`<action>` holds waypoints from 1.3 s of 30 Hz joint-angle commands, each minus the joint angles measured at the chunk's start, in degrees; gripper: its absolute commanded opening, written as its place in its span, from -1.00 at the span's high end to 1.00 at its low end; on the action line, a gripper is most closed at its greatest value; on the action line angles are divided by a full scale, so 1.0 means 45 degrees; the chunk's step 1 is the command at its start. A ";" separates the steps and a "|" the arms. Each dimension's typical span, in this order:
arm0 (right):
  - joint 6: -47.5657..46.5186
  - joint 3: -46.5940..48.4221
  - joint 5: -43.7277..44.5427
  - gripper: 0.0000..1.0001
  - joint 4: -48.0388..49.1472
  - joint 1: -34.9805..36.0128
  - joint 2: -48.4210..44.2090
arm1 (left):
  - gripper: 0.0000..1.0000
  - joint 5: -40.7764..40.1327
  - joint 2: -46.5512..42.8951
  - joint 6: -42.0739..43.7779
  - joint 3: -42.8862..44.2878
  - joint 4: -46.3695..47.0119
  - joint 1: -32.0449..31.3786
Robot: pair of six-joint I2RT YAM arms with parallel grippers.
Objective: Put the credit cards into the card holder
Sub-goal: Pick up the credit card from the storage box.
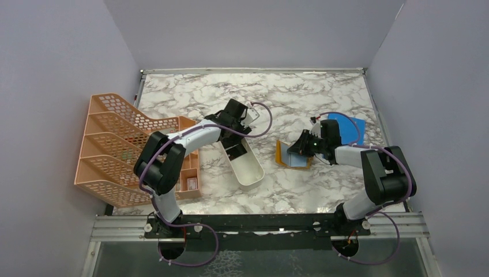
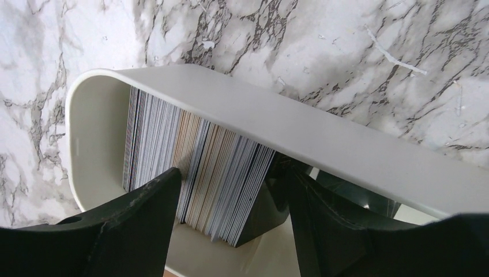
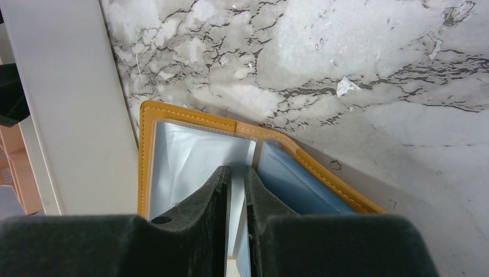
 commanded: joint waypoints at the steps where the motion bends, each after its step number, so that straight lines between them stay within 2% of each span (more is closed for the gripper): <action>1: -0.0126 0.0004 -0.0204 0.60 0.0163 0.0092 0.0005 | -0.28 -0.0618 0.0079 0.0219 -0.0249 0.0433 -0.0076; 6: -0.0094 0.0012 -0.0274 0.60 0.0181 0.0087 -0.0001 | 0.43 -0.1112 -0.0101 0.0384 -0.0430 0.0769 -0.0129; 10: -0.0061 0.0042 -0.0305 0.60 0.0180 0.0092 -0.0005 | 0.64 -0.1500 -0.0414 0.0494 -0.0648 0.0976 -0.0167; 17: -0.0092 0.0029 -0.0352 0.60 0.0181 0.0092 0.0021 | 0.65 -0.1434 -0.0785 0.0576 -0.0717 0.1028 -0.0332; 27: -0.0062 -0.0028 -0.0480 0.60 0.0306 0.0087 -0.0025 | 1.00 -0.1550 -0.1623 0.0569 -0.0584 0.0698 -0.0485; 34: -0.0046 -0.0043 -0.0587 0.60 0.0377 0.0092 -0.0006 | 1.00 -0.1569 -0.1394 0.0617 -0.0289 0.0245 -0.0486; 39: 0.0014 -0.0044 -0.0905 0.59 0.0498 0.0092 0.0007 | 1.00 -0.0750 -0.1446 -0.0380 0.0397 -0.0546 -0.0490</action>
